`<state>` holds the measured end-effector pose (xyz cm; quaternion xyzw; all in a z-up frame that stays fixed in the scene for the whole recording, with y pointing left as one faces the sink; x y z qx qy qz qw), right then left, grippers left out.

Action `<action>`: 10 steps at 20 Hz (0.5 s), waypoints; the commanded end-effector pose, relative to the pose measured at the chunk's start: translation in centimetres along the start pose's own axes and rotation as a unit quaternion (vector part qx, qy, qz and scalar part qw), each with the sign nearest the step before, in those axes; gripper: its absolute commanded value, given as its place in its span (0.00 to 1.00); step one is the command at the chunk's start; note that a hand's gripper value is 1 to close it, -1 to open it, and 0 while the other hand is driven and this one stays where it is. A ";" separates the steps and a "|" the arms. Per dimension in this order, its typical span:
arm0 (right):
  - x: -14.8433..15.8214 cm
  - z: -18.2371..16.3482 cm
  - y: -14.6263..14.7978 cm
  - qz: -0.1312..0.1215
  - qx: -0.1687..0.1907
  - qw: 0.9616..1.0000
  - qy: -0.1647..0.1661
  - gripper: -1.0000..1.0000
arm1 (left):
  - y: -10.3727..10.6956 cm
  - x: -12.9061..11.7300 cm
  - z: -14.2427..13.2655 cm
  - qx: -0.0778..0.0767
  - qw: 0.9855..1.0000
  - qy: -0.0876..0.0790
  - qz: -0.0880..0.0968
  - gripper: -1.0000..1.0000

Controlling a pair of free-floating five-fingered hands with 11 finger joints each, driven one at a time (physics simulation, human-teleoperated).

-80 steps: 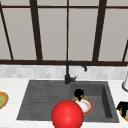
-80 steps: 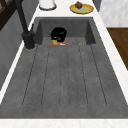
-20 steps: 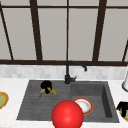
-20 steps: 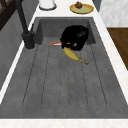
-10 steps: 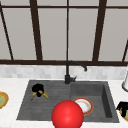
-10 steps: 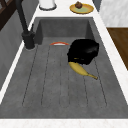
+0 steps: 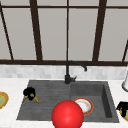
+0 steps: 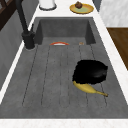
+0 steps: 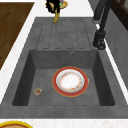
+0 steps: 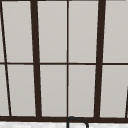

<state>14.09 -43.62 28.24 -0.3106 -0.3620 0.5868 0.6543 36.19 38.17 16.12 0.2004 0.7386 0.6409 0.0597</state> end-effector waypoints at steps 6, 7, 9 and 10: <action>0.0 0.0 0.0 0.000 0.000 1.000 0.000 0.50 | -1.1 3.8 5.7 0.008 1.000 0.004 0.014 1.00; 0.0 0.0 0.0 0.000 0.000 1.000 0.000 0.50 | -0.5 4.3 5.8 0.006 1.000 0.012 0.028 1.00; 0.0 0.0 0.0 0.000 0.000 1.000 0.000 0.50 | 0.5 4.7 6.4 0.008 0.998 0.022 0.050 1.00; 0.0 0.0 0.0 0.000 0.000 1.000 0.000 0.50 | 0.9 4.9 7.0 0.009 0.998 0.023 0.055 1.00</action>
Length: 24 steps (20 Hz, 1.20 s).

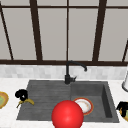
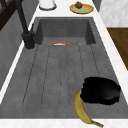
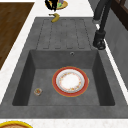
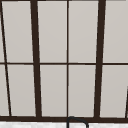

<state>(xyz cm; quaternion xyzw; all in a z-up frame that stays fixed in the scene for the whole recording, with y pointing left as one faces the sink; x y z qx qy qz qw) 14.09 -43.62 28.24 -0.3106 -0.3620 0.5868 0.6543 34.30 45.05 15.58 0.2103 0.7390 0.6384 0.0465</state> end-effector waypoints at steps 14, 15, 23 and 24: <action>0.0 0.0 0.0 0.000 0.000 1.000 0.000 0.50 | 1.1 2.9 1.3 0.003 0.997 0.055 0.051 0.00; 0.0 0.0 0.0 0.000 0.000 1.000 0.000 0.50 | 0.8 2.6 1.0 -0.001 0.997 0.053 0.054 0.00; 0.0 0.0 0.0 0.000 0.000 1.000 0.000 0.50 | -4.2 -2.5 -0.2 -0.039 0.997 0.044 0.057 0.00; 0.0 0.0 0.0 0.000 0.000 1.000 0.000 0.50 | -4.8 -3.1 -0.3 -0.041 0.996 0.045 0.060 0.00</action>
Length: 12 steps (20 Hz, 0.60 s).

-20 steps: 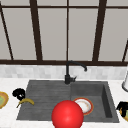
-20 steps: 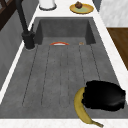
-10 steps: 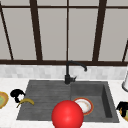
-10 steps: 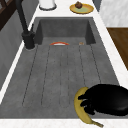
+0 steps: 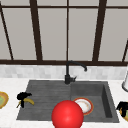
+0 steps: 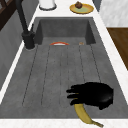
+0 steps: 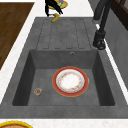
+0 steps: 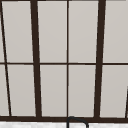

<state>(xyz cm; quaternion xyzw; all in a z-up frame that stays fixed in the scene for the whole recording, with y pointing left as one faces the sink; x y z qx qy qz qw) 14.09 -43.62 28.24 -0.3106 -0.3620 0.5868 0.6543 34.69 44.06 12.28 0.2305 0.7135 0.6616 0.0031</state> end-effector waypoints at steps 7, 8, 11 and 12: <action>0.0 0.0 0.0 0.000 0.000 1.000 0.000 0.50 | -1.4 -6.5 0.2 -0.045 0.997 0.029 0.062 0.00; 0.0 0.0 0.0 0.000 0.000 1.000 0.000 0.50 | -0.8 -6.7 0.6 -0.049 0.994 0.031 0.092 0.00; 0.0 0.0 0.0 0.000 0.000 1.000 0.000 0.50 | -0.4 -7.7 0.6 -0.042 0.987 0.042 0.150 0.00; 0.0 0.0 0.0 0.000 0.000 1.000 0.000 0.50 | -0.4 -8.0 0.7 -0.040 0.985 0.045 0.163 0.00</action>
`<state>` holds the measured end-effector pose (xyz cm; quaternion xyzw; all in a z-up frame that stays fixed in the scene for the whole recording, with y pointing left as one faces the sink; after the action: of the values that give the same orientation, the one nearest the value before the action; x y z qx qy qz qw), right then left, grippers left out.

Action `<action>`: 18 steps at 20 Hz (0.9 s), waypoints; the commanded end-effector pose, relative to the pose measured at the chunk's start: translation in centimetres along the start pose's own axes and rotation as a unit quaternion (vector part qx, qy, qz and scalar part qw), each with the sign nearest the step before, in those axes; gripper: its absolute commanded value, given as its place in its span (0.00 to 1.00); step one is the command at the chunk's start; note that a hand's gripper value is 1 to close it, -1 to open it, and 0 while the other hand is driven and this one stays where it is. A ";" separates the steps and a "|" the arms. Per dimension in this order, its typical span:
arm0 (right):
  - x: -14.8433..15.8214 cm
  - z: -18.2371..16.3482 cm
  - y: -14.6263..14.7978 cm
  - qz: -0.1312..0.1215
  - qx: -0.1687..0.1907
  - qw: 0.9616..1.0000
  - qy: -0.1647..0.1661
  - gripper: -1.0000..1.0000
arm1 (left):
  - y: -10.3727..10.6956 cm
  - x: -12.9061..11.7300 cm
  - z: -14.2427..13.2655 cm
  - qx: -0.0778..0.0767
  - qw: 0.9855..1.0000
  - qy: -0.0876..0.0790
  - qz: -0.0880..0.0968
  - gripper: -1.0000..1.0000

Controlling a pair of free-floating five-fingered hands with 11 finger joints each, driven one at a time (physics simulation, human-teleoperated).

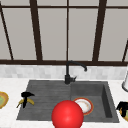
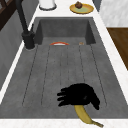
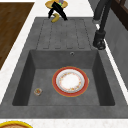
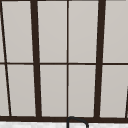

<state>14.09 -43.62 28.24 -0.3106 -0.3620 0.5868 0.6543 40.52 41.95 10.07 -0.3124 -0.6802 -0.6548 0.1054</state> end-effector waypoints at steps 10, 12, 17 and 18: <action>0.0 0.0 0.0 0.000 0.000 1.000 0.000 0.50 | -2.3 0.4 1.1 -0.037 0.995 -0.059 -0.066 1.00; 0.0 0.0 0.0 0.000 0.000 1.000 0.000 0.50 | -2.4 1.3 0.6 -0.046 0.993 -0.061 -0.090 1.00; 0.0 0.0 0.0 0.000 0.000 1.000 0.000 0.50 | -2.0 1.4 1.6 -0.035 0.990 -0.032 -0.133 1.00; 0.0 0.0 0.0 0.000 0.000 1.000 0.000 0.50 | 0.1 1.6 1.3 -0.031 0.989 -0.056 -0.131 1.00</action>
<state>14.09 -43.62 28.24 -0.3106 -0.3620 0.5868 0.6543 39.08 42.29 10.62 -0.2394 -0.7025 -0.6700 -0.0159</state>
